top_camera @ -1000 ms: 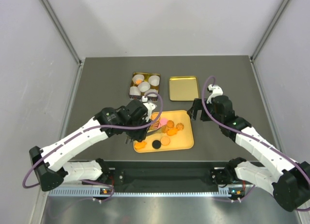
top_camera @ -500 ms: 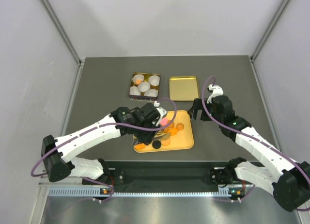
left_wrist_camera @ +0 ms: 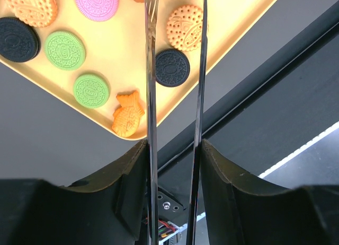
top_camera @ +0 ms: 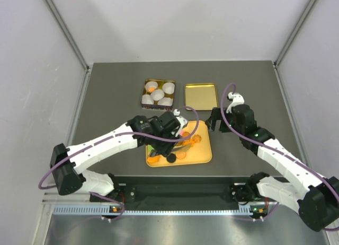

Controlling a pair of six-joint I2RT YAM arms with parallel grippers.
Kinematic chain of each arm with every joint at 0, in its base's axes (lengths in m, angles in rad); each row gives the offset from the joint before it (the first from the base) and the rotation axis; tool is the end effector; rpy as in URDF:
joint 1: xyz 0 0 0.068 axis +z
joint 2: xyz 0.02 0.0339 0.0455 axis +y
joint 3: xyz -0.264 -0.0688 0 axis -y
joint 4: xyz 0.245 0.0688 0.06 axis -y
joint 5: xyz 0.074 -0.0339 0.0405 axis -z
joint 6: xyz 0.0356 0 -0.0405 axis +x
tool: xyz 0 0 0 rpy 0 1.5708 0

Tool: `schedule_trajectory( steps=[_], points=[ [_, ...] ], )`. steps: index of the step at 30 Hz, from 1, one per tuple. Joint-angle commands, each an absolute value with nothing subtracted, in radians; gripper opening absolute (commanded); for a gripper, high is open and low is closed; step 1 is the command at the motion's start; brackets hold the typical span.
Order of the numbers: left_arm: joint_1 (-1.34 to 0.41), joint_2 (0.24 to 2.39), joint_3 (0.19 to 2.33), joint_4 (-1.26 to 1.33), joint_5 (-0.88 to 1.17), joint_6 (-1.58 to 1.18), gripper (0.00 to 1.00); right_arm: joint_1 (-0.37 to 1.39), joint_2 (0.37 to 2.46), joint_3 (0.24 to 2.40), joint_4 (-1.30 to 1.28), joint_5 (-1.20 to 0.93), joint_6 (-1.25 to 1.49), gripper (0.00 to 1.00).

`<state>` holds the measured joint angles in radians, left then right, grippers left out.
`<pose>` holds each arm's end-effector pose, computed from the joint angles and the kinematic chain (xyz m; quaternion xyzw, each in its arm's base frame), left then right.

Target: Pack the cookies

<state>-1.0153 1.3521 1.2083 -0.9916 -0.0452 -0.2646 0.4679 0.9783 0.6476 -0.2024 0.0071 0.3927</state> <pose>0.1385 -0.2201 0.2961 0.3533 0.9100 -0.1112 0.1864 0.1948 0.0982 0.2540 -0.0309 0.8678 0.2041 0.4520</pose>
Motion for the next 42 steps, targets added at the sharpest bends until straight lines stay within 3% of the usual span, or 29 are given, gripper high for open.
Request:
schedule_trajectory(
  steps=[1, 42],
  points=[
    [-1.020, 1.364, 1.244, -0.940, -0.048, -0.244, 0.47, 0.457, 0.965, 0.655, -0.178, 0.023, 0.376, 1.00],
    [-1.045, 1.430, 1.285, -0.936, -0.060, -0.230, 0.46, 0.459, 0.960, 0.657, -0.184, 0.034, 0.377, 1.00]
  ],
)
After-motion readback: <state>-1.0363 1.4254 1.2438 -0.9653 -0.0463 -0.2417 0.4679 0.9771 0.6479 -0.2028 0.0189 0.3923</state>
